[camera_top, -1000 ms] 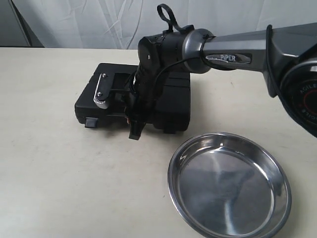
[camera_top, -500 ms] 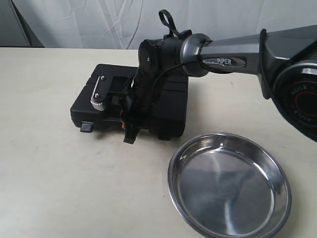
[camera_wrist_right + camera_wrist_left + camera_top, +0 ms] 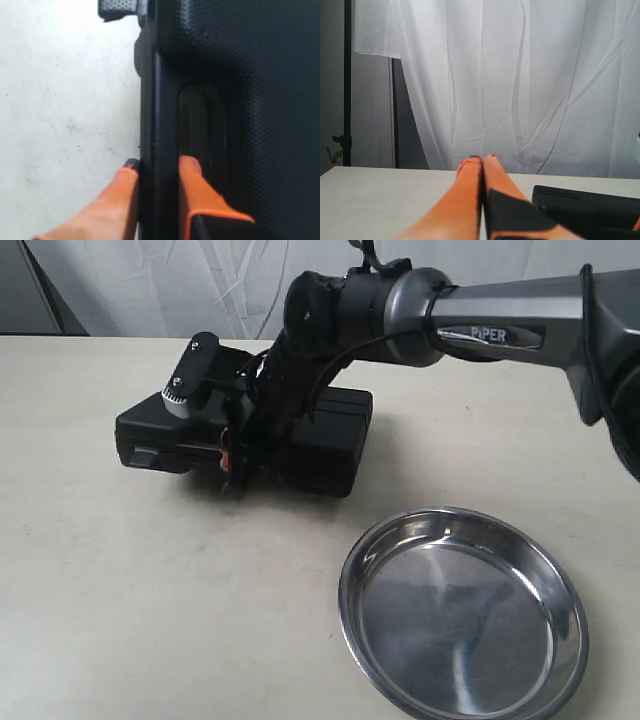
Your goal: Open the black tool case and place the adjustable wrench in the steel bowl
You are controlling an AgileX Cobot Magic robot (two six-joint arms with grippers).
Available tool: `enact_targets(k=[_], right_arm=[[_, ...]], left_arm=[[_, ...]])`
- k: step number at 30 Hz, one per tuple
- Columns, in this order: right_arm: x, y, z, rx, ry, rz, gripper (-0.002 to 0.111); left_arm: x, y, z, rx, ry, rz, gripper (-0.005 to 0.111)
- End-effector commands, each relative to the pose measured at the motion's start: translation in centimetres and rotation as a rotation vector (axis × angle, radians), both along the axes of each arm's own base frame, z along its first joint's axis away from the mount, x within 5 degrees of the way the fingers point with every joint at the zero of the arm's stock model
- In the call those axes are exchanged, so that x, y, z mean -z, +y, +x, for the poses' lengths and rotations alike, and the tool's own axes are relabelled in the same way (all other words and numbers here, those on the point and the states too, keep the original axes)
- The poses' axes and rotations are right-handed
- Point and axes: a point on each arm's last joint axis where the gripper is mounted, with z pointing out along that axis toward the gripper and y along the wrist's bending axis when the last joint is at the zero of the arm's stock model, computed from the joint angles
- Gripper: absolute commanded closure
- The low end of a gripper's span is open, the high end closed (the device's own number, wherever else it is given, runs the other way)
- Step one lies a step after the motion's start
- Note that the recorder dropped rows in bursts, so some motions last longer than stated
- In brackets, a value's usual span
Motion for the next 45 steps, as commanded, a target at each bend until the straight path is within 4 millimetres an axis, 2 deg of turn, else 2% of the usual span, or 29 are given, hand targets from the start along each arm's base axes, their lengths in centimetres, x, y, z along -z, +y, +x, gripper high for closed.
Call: enact_targets(k=[1, 2, 4, 7, 8, 11, 13, 15, 19, 23, 28, 31, 33, 36, 41, 45], right_arm=[[2.6, 0.3, 0.2, -0.013, 0.047, -0.029, 0.109], [3.3, 0.3, 0.1, -0.011, 0.077, -0.032, 0.109], [3.0, 0.3, -0.1, -0.015, 0.090, -0.030, 0.109], [-0.3, 0.4, -0.3, 0.011, 0.060, 0.061, 0.109], [-0.5, 0.6, -0.1, 0.035, 0.047, 0.094, 0.109], [1.6, 0.5, -0.2, -0.007, 0.082, 0.019, 0.109], [1.8, 0.2, -0.5, -0.021, 0.115, -0.015, 0.109], [1.1, 0.1, -0.7, -0.026, 0.123, -0.014, 0.109], [-1.5, 0.1, -1.2, -0.020, 0.114, 0.042, 0.109], [-3.3, -0.4, -2.4, -0.063, 0.167, 0.036, 0.109], [-3.4, -0.9, -3.5, -0.121, 0.260, -0.017, 0.109], [-3.7, -0.3, -3.8, -0.143, 0.291, 0.065, 0.109], [-2.8, 0.4, -3.9, -0.169, 0.348, 0.116, 0.109], [0.3, 1.0, -3.2, -0.126, 0.383, 0.107, 0.109], [4.2, 1.3, -2.4, -0.086, 0.392, 0.065, 0.109], [5.4, 1.2, -2.2, -0.087, 0.386, 0.032, 0.109]], left_arm=[[-0.2, 0.0, 0.0, 0.002, -0.004, 0.001, 0.106], [-0.2, 0.0, 0.0, 0.002, -0.004, 0.001, 0.106], [-0.2, 0.0, 0.0, 0.002, -0.004, 0.001, 0.106], [-0.2, 0.0, 0.0, 0.002, -0.004, 0.001, 0.106], [-0.2, 0.0, 0.0, 0.002, -0.004, 0.001, 0.106], [-0.2, 0.0, 0.0, 0.002, -0.004, 0.001, 0.106], [-0.2, 0.0, 0.0, 0.002, -0.004, 0.001, 0.106], [-0.2, 0.0, 0.0, 0.002, -0.004, 0.001, 0.106], [-0.2, 0.0, 0.0, 0.002, -0.004, 0.001, 0.106], [-0.2, 0.0, 0.0, 0.002, -0.004, 0.001, 0.106], [-0.2, 0.0, 0.0, 0.002, -0.004, 0.001, 0.106], [-0.2, 0.0, 0.0, 0.002, -0.004, 0.001, 0.106], [-0.2, 0.0, 0.0, 0.002, -0.004, 0.001, 0.106], [-0.2, 0.0, 0.0, 0.002, -0.004, 0.001, 0.106], [-0.2, 0.0, 0.0, 0.002, -0.004, 0.001, 0.106], [-0.2, 0.0, 0.0, 0.002, -0.004, 0.001, 0.106]])
